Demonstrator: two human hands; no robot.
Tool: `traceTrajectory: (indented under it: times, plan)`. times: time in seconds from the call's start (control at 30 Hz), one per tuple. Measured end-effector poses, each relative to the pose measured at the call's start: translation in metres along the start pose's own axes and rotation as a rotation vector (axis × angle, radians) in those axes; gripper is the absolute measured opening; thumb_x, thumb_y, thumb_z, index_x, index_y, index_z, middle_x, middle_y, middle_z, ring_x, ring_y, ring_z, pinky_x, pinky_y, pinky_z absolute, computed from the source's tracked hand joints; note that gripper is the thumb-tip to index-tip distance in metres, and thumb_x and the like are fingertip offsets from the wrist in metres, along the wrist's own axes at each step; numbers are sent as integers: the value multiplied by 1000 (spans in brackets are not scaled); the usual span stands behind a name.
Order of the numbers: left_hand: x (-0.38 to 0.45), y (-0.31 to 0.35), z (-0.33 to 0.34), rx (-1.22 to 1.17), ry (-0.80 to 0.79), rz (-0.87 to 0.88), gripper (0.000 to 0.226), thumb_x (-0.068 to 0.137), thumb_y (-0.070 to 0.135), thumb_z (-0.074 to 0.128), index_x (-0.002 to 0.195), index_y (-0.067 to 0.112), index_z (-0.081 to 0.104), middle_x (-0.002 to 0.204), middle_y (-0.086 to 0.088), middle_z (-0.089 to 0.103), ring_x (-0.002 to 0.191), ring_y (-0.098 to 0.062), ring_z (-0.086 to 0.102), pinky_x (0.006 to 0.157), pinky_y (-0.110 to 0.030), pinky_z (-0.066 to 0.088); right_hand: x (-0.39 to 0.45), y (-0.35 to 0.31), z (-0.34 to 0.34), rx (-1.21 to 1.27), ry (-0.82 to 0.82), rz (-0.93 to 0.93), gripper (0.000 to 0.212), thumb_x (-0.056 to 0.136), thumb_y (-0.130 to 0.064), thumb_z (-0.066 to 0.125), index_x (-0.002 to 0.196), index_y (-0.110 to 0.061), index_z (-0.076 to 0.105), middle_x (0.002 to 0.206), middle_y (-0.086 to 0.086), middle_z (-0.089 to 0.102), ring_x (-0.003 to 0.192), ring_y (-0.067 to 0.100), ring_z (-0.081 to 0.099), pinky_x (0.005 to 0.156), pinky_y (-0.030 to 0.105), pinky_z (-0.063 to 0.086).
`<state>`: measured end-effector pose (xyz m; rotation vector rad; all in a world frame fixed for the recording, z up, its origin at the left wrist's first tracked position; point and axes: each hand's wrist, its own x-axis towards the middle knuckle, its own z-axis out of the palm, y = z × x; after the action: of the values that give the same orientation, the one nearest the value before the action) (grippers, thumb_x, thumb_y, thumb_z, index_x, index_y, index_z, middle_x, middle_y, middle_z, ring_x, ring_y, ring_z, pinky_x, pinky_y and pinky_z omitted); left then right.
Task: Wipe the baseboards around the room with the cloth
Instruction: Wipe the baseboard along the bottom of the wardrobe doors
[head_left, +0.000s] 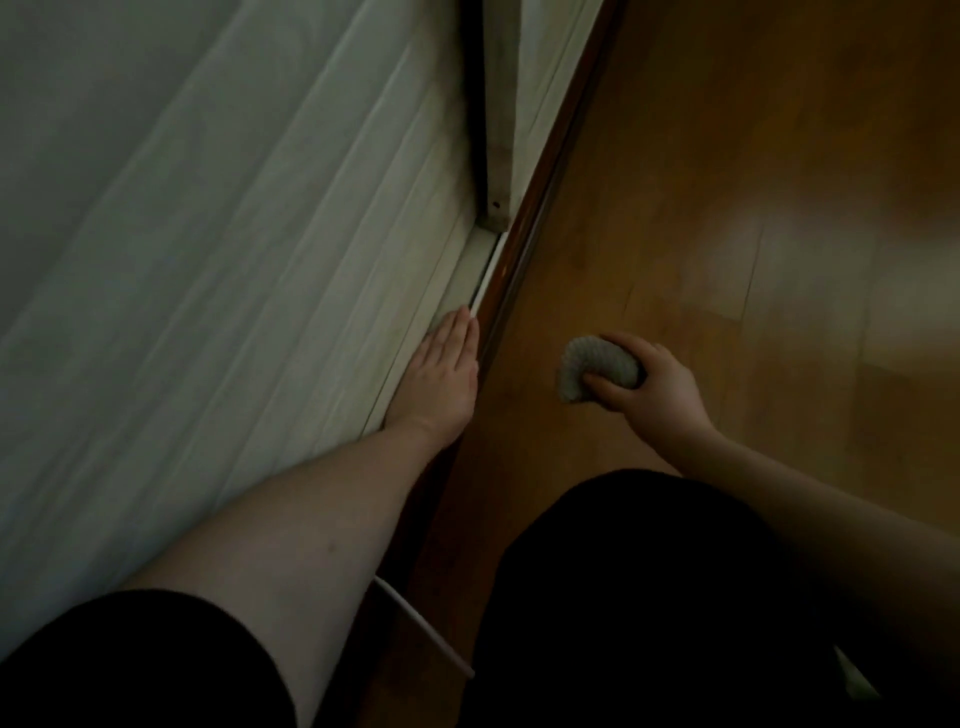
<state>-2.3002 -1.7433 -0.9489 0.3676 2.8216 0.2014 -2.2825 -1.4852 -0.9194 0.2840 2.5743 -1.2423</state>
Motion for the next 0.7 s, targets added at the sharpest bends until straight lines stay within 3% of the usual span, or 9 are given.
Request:
traceTrajectory:
  times: [0.1, 0.23, 0.33, 0.43, 0.53, 0.7]
  plan:
    - [-1, 3, 0, 29, 17, -5, 55, 108, 29, 17, 157, 11, 1, 166, -5, -7, 152, -17, -9, 121, -29, -6, 23, -1, -10, 99, 22, -11, 52, 82, -38, 76, 130, -34, 55, 116, -8, 59, 104, 12, 61, 87, 36, 58]
    - [21, 15, -15, 33, 79, 26, 52, 107, 28, 23, 155, 7, 21, 164, -10, 15, 152, -23, 9, 121, -33, 6, 39, 11, -6, 242, 125, 27, 52, 86, -31, 74, 134, -31, 54, 120, -6, 59, 108, 13, 59, 89, 32, 56]
    - [53, 17, -33, 47, 89, 21, 55, 107, 21, 25, 157, 5, 9, 165, -13, 5, 152, -25, 4, 121, -33, 3, 46, 24, 8, 265, 154, 41, 51, 85, -35, 74, 131, -40, 53, 120, -8, 56, 108, 14, 58, 90, 40, 57]
    - [64, 14, -25, 182, 58, 9, 58, 106, 24, 20, 156, 4, -2, 165, -14, -5, 152, -23, -4, 123, -33, 1, 58, 28, 23, 257, 177, 11, 52, 88, -31, 72, 135, -36, 51, 120, -8, 51, 108, 10, 52, 94, 30, 49]
    - [67, 13, -14, 239, 74, 13, 61, 105, 34, 11, 156, 6, -4, 165, -10, -9, 152, -20, -6, 123, -33, 0, 79, 27, 36, 224, 161, -21, 55, 90, -31, 70, 141, -31, 48, 127, -6, 51, 108, 6, 48, 89, 21, 41]
    - [72, 9, -8, 264, 91, 69, 62, 102, 34, 6, 156, 5, 3, 165, -11, -3, 152, -20, -3, 123, -33, -1, 143, 23, 46, 195, 168, -46, 57, 90, -26, 67, 143, -29, 47, 133, 3, 49, 119, 18, 50, 98, 25, 40]
